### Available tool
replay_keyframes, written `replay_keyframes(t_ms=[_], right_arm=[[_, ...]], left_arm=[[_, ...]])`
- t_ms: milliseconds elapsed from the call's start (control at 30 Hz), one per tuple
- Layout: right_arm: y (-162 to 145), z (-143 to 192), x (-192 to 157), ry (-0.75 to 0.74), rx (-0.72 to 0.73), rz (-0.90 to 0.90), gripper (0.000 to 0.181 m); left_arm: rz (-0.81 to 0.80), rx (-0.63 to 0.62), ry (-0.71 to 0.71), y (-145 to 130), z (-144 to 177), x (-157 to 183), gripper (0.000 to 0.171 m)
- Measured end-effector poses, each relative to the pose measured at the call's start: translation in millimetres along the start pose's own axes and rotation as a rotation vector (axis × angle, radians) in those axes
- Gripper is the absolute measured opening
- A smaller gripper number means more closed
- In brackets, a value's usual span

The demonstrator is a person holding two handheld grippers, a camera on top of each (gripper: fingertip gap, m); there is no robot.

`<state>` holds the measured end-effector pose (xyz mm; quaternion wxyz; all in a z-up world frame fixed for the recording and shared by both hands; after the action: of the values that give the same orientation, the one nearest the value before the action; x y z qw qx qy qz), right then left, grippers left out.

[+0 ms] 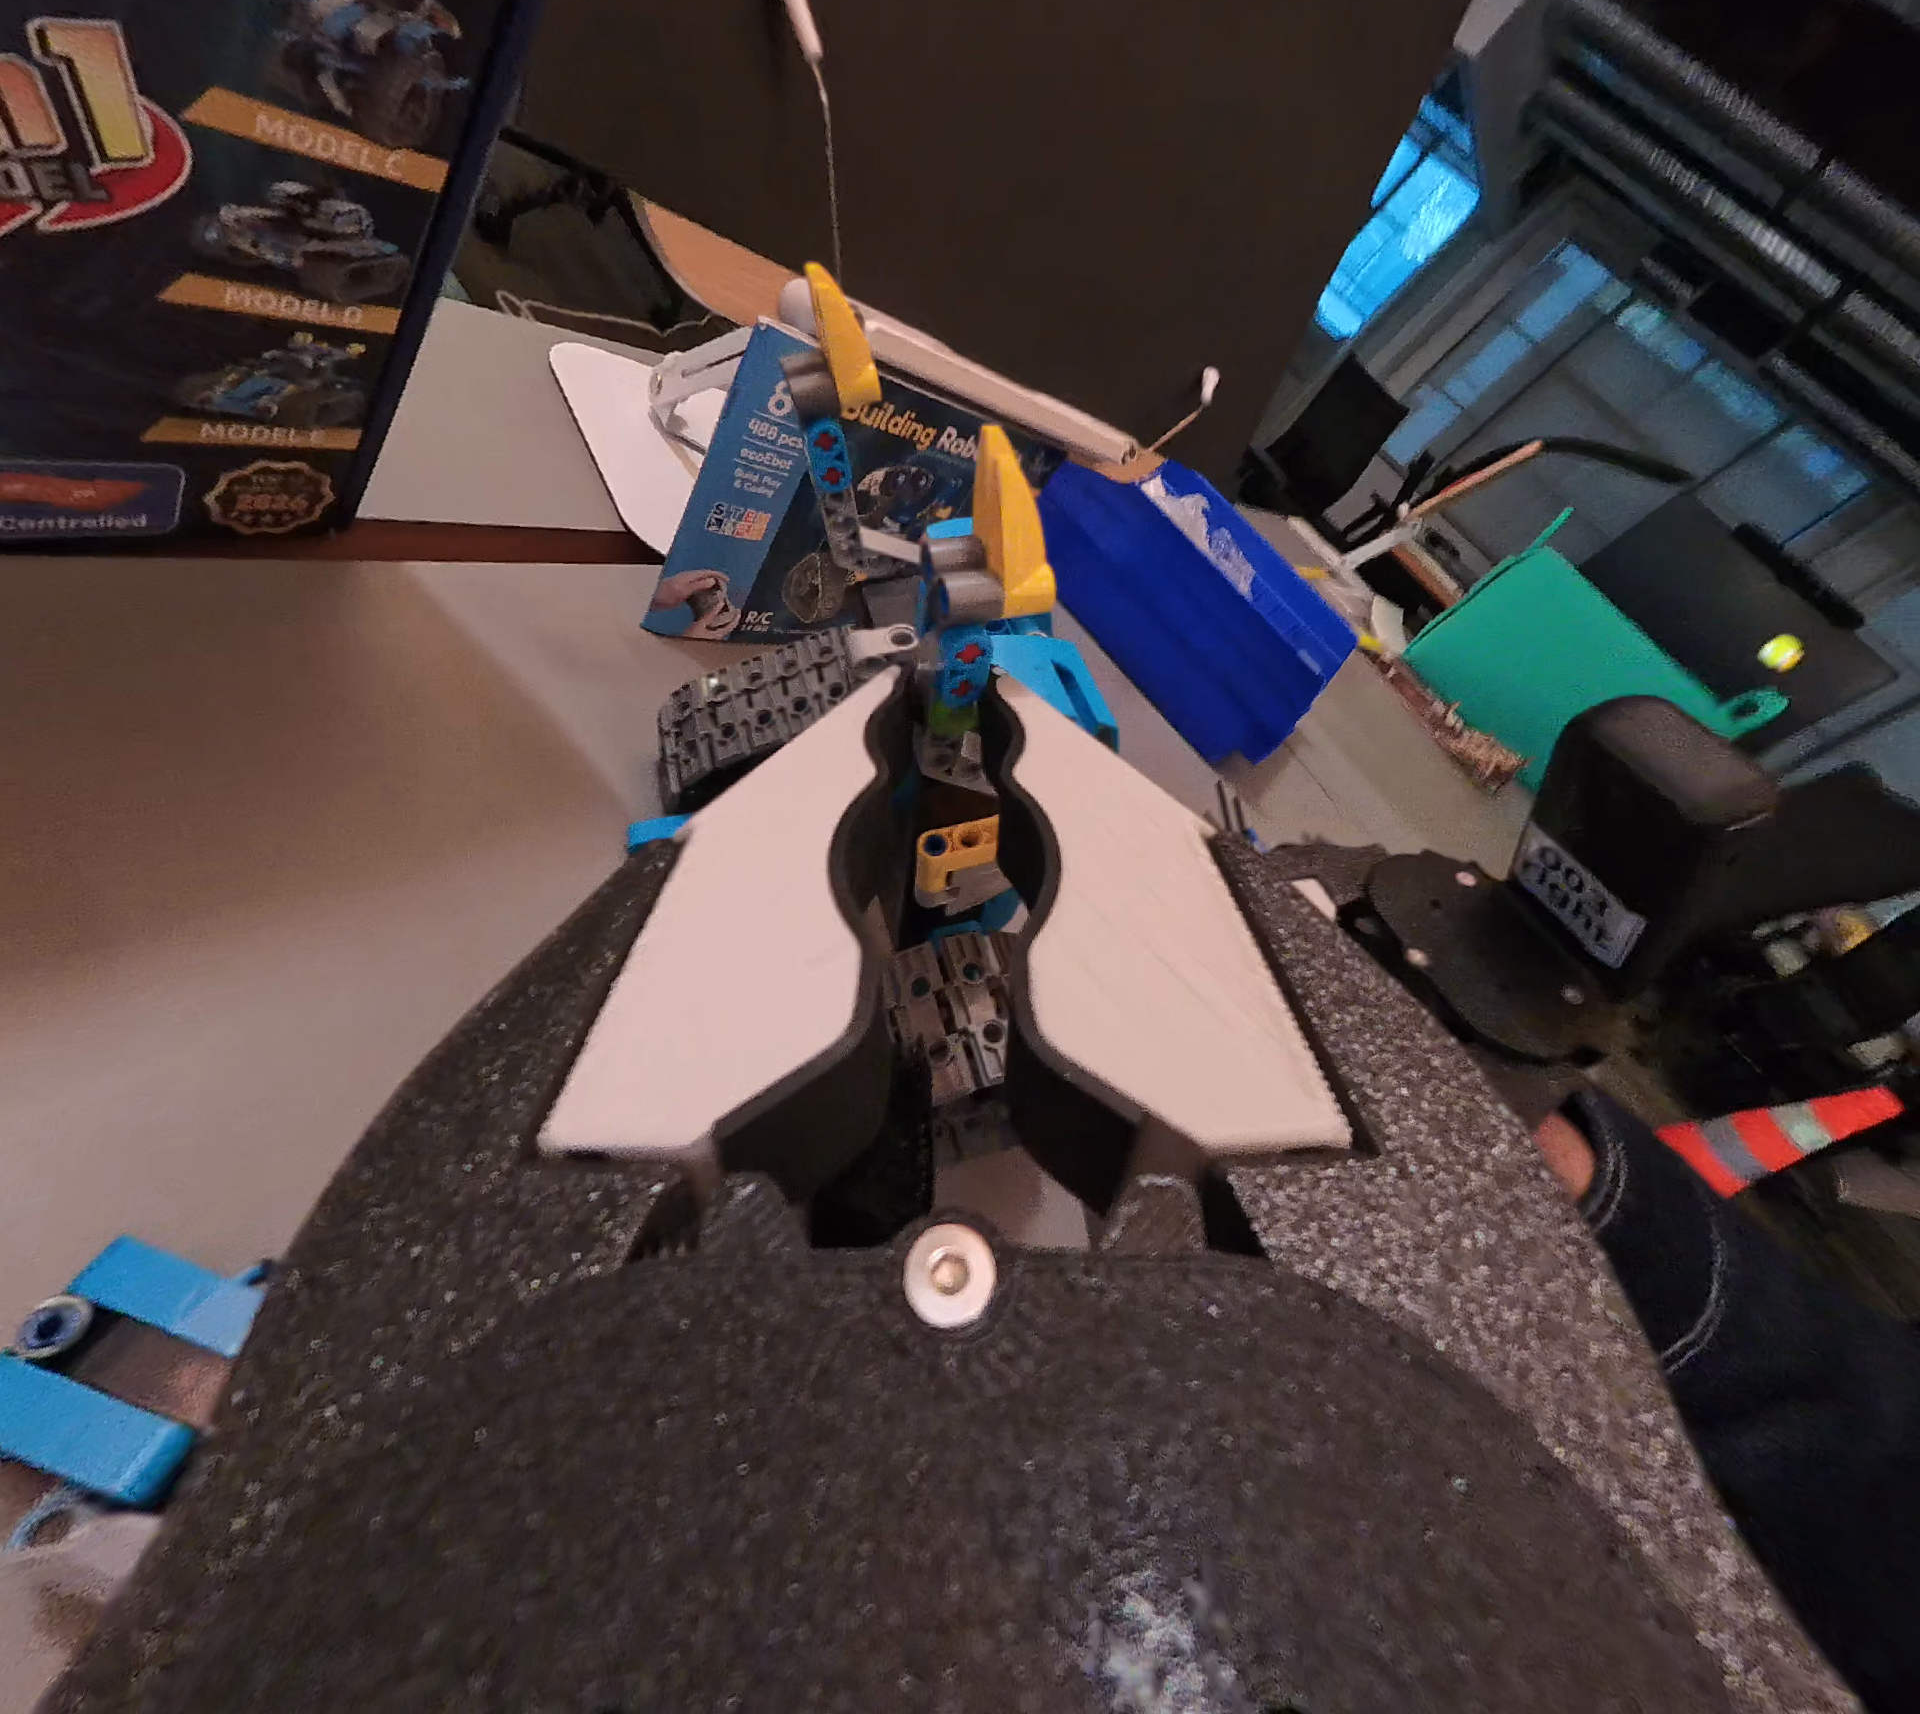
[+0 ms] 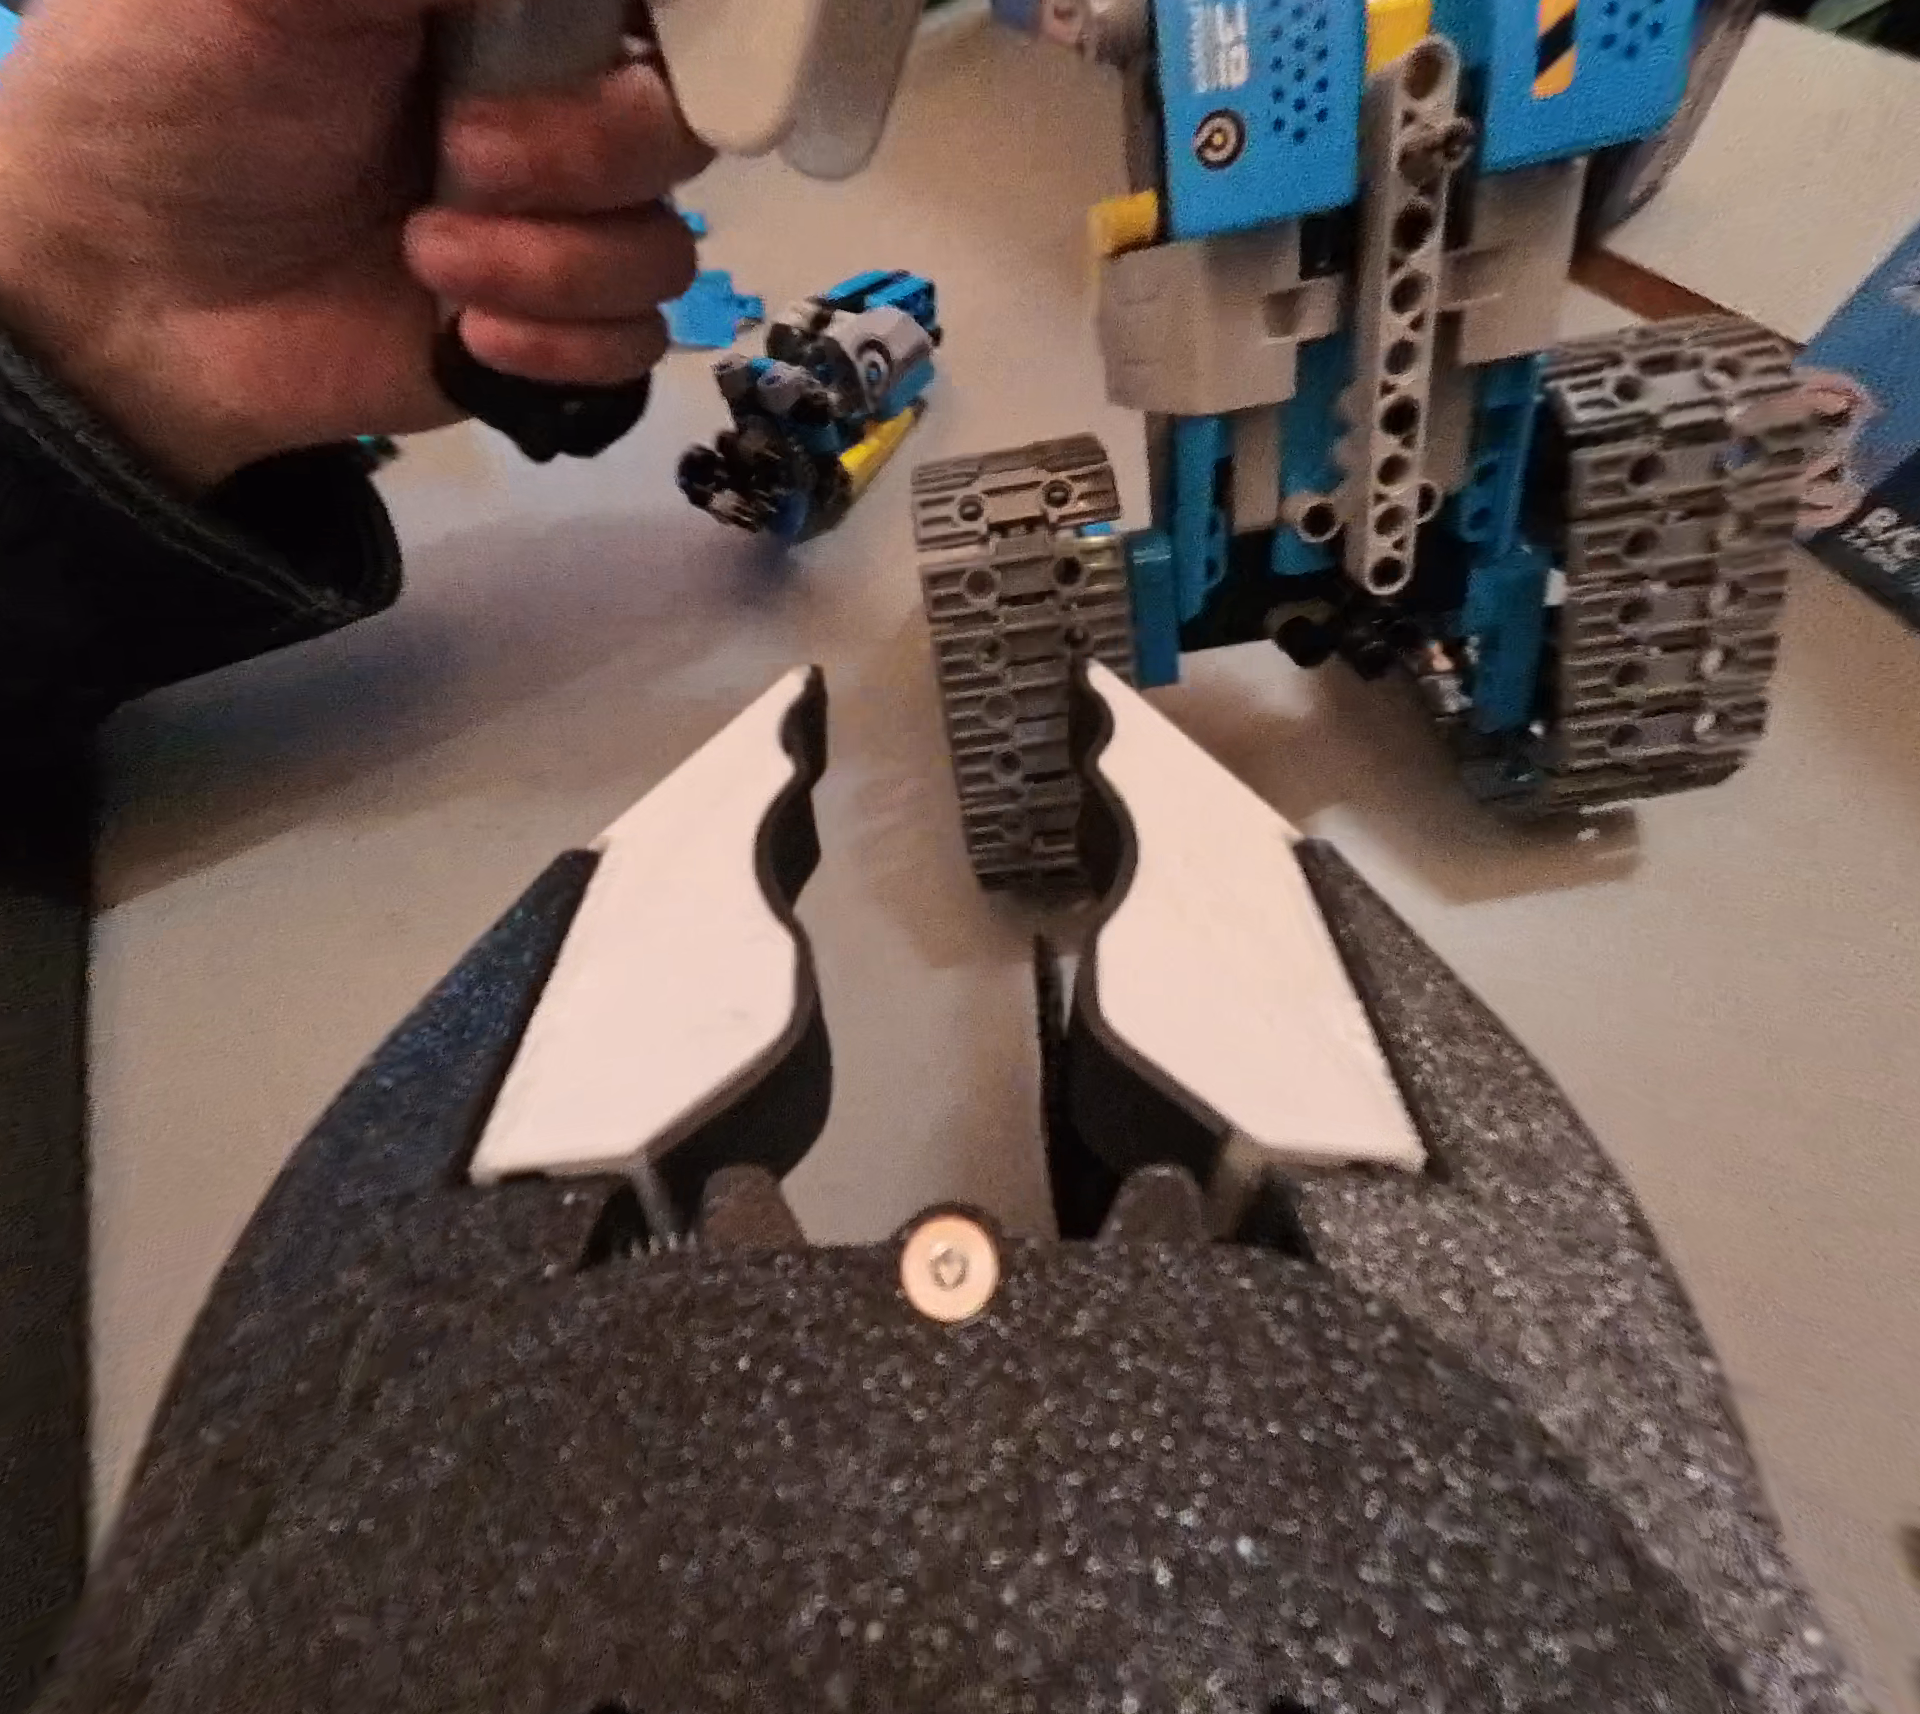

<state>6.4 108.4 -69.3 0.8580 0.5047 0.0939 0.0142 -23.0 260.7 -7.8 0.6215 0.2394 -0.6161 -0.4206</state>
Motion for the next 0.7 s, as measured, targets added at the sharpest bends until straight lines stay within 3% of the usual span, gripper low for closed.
replay_keyframes(t_ms=[100,167,267,433,500,600,700], right_arm=[[-5,-3,-33,0.232,-0.08,-0.017,0.022],[-6,-3,-57,0.395,-0.125,-0.02,0.03],[19,27,-71,0.552,0.022,-0.001,0.036],[40,77,-27,0.421,0.268,0.022,0.034],[45,88,-7,0.302,0.349,0.011,0.038],[54,97,-2,0.321,0.448,-0.057,0.04],[52,91,2,0.231,0.441,-0.031,0.04]], left_arm=[[-0.039,-0.055,-0.055,-1,4,4,0.009],[-0.022,-0.108,-0.135,-6,8,10,0.009],[0.004,-0.176,-0.268,-13,19,18,0.009],[0.092,-0.271,-0.497,-22,27,31,0.006],[0.105,-0.295,-0.459,-29,21,26,0.006],[0.132,-0.278,-0.447,-32,16,25,0.007],[0.11,-0.226,-0.379,-29,16,22,0.006]])
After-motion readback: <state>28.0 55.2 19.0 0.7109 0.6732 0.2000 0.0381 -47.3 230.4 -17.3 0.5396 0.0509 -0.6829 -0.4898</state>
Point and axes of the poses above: each gripper's, where its closed fingertips meet, z back along the fingers, y out of its top, x = y × z across the jaws, the point moved 6 cm from there along z, back along the fingers
